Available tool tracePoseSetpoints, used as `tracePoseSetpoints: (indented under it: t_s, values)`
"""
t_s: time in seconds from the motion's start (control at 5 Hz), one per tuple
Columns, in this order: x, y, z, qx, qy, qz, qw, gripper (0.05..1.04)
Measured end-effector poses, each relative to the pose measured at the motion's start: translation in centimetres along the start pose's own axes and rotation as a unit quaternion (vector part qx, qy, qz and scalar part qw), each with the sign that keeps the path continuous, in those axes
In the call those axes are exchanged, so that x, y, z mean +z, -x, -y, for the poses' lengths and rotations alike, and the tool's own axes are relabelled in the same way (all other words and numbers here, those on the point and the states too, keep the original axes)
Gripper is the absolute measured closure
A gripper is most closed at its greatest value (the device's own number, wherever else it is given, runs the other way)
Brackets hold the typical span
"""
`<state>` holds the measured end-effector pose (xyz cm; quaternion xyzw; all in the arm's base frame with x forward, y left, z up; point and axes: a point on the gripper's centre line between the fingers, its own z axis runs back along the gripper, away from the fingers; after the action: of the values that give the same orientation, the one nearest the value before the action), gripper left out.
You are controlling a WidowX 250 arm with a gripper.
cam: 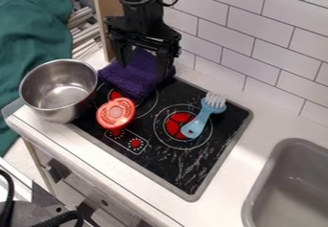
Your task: Move the brush to the lower part of the stove on the right
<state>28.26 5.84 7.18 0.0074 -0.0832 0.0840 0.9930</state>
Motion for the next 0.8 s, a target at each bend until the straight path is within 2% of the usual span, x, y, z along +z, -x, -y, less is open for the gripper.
tracePoseSetpoints:
  t_s: [0.2,0.4,0.6,0.8]
  values:
    - [-0.8,0.4,0.0,0.006,0.0,-0.015,0.9999,0.077]
    - [-1.7,0.4,2.7,0.002,0.003,-0.027,0.9996,0.077]
    - [-2.5,-0.8,5.3,-0.012,0.006,-0.029,0.9995,0.077]
    - [-4.1,-1.8,7.2,-0.012,0.021,-0.037,0.999,0.077]
